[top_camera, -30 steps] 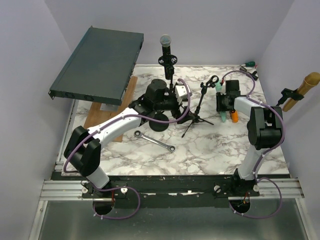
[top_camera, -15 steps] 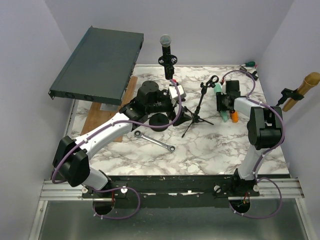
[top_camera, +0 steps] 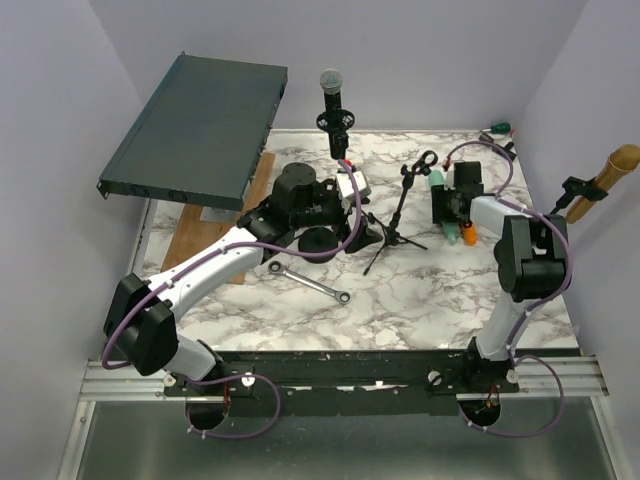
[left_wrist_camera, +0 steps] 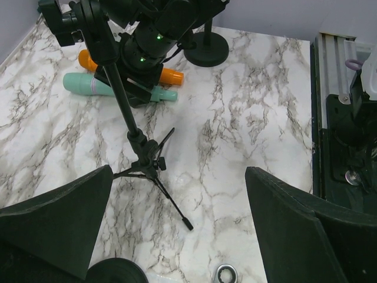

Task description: Remove the microphone from the stand

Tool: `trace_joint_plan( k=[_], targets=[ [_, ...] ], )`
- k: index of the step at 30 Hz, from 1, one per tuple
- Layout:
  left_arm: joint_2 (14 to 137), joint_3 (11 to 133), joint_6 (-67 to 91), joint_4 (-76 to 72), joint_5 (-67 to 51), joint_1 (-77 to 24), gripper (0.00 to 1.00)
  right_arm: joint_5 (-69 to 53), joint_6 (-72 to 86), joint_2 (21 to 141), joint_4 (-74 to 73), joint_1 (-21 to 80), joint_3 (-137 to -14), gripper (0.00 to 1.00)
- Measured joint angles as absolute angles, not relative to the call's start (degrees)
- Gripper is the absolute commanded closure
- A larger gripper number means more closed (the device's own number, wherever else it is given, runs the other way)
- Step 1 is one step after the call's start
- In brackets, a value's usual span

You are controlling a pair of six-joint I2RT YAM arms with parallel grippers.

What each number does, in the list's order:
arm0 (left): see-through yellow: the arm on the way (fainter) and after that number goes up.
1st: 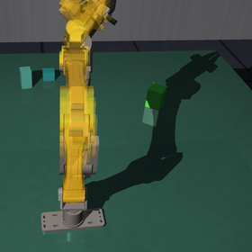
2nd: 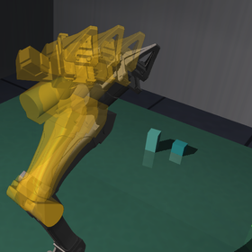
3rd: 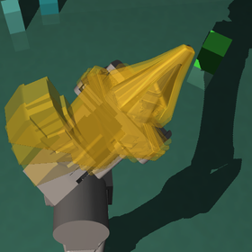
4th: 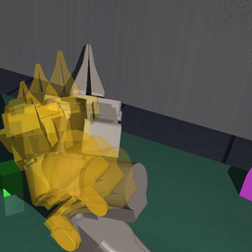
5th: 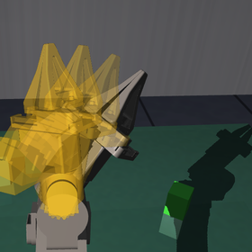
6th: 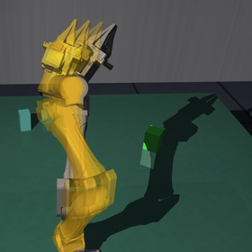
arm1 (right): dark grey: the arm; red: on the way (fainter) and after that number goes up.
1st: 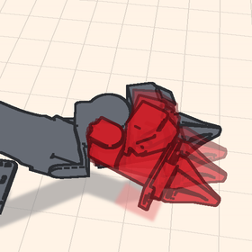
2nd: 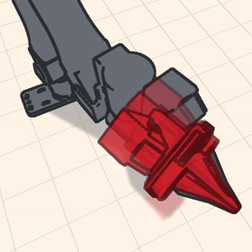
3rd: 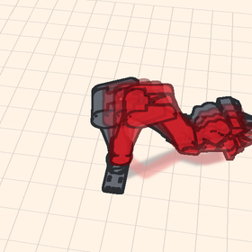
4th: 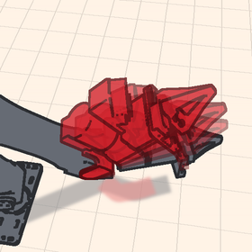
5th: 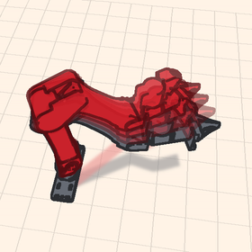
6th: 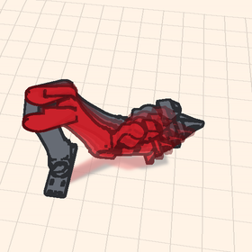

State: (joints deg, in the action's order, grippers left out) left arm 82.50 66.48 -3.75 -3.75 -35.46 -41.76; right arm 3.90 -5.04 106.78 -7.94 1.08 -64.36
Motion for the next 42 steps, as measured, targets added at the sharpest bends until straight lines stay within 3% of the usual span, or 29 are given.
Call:
trace_joint_plan(
  k=[6,12,19,27,36,39,42],
  targets=[
    [82.5,66.5,-4.1,-3.7,-35.4,-41.8,0.01,0.2,-5.0,100.9,-11.2,1.0,-64.3,0.21],
    [83.5,68.0,-4.5,-3.3,-35.0,-41.7,0.01,-10.2,-5.7,85.9,-9.6,1.0,-62.5,0.21],
    [86.7,71.7,-3.2,-1.7,-34.5,-41.1,0.01,-28.5,-7.8,69.9,-1.7,1.0,-50.4,0.21],
    [86.7,71.7,-2.1,0.6,-34.8,-39.1,0.01,-45.1,-8.8,66.8,8.5,1.0,-39.7,0.23],
    [86.7,71.7,-2.2,2.0,-35.0,-38.0,0.02,-54.2,-0.3,73.9,26.5,1.5,-39.1,0.28],
    [86.7,71.7,-2.2,2.6,-35.0,-37.8,0.01,-54.4,2.2,76.6,30.2,2.7,-39.8,0.36],
    [86.7,71.7,-2.2,2.8,-35.0,-37.6,0.01,-54.3,4.5,79.0,33.8,4.7,-40.2,0.56]
  ],
)
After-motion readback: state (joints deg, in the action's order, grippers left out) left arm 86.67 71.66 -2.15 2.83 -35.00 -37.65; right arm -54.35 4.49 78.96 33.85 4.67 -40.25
